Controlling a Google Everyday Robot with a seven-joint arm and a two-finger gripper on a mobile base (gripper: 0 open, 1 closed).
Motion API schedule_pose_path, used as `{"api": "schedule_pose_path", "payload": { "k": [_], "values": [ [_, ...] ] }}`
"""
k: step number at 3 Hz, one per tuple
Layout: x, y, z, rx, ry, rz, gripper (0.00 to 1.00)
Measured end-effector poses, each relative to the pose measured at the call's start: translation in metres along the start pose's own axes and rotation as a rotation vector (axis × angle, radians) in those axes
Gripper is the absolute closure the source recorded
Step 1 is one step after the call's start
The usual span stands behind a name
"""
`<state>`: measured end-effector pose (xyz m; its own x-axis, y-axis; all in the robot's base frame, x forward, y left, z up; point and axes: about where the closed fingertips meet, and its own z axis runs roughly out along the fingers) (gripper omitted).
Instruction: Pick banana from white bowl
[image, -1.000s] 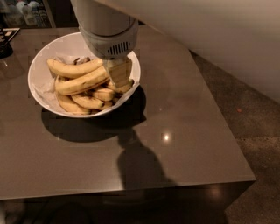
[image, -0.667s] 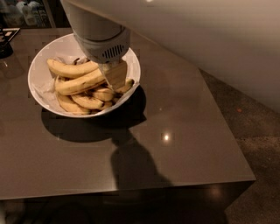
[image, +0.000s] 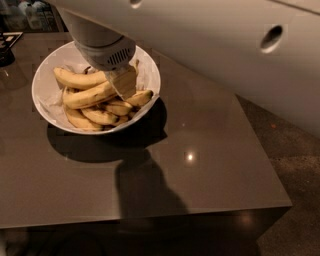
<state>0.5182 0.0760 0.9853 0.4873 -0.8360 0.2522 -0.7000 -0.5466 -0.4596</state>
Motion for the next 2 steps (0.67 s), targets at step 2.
{"api": "schedule_pose_path", "payload": {
  "k": [2],
  "values": [
    [-0.015,-0.009,0.02,-0.029,-0.006,-0.092,0.41]
  ]
}}
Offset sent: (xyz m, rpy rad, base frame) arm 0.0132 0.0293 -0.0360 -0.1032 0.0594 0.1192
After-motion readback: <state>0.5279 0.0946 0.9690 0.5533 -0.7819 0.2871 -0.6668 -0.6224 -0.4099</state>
